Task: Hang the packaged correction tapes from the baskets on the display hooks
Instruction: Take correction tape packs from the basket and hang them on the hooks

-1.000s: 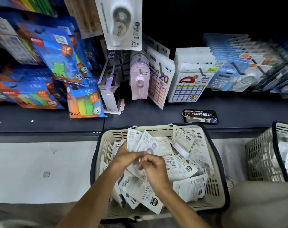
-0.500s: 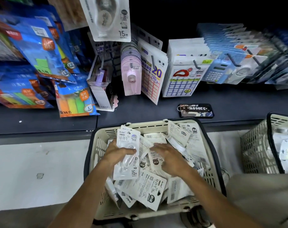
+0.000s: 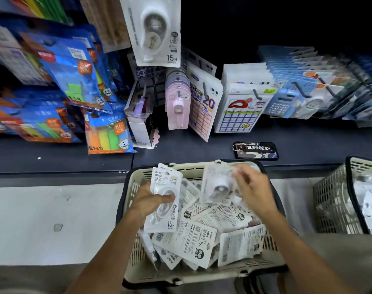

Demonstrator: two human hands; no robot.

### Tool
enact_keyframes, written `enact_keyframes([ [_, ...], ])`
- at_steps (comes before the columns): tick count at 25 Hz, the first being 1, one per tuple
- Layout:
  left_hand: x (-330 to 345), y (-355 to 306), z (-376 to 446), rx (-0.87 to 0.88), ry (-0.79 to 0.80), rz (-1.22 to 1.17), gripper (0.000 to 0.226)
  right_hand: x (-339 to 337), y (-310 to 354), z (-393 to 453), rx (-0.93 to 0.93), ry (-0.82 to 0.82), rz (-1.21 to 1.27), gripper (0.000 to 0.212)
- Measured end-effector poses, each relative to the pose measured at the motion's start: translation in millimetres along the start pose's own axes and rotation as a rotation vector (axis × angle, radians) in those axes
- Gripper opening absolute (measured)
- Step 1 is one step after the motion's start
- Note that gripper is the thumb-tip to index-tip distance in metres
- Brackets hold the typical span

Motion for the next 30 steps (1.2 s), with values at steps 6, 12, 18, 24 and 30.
enact_keyframes([
  [6, 16.5, -9.5, -10.6, -0.054, 0.211, -0.048, 0.033, 16.9, 38.8, 16.8, 0.316, 0.501, 0.323, 0.015],
  [12, 14.6, -12.2, -17.2, -0.21, 0.308, -0.233, 0.087, 94.8, 54.4, -6.5, 0.474, 0.345, 0.433, 0.009],
  [18, -16.6, -14.6, -0.9, -0.054, 0.059, -0.097, 0.081, 106.9, 8.4, -36.4, 0.063, 0.609, -0.445, 0.038],
  [24, -17.1, -16.7, 5.8, -0.014, -0.016, -0.108, 0.076, 130.1, -8.6, -81.4, -0.489, 1.002, -0.799, 0.085],
  [30, -18.6, -18.7, 5.4, 0.016, -0.01, -0.111, 0.051, 123.5, 21.0, -75.8, -0.101, 0.89, 0.0, 0.022],
])
Point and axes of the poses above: each hand's wrist, its own z-axis towards the middle knuckle, its own x-axis out of the palm, y = z × x, the point moved 6 cm from there along z, towards the middle knuckle, and after that the axes turned 11 degrees about x, right-handed, at the moved point
